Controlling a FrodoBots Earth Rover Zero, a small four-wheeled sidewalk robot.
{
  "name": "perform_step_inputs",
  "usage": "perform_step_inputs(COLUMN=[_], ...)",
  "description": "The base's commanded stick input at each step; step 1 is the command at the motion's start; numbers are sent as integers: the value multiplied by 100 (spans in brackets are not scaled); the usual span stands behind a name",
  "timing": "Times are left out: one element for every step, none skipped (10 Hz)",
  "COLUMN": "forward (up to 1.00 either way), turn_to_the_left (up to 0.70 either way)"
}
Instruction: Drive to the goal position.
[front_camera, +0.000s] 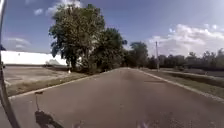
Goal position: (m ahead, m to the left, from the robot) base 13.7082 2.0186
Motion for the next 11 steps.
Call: perform_step_inputs(forward=[70, 70, 70, 70, 70, 70, 70, 70, 70, 70, 70], turn_to_the_left=[0, 0, 0, 0, 0, 0, 0, 0, 0, 0, 0])
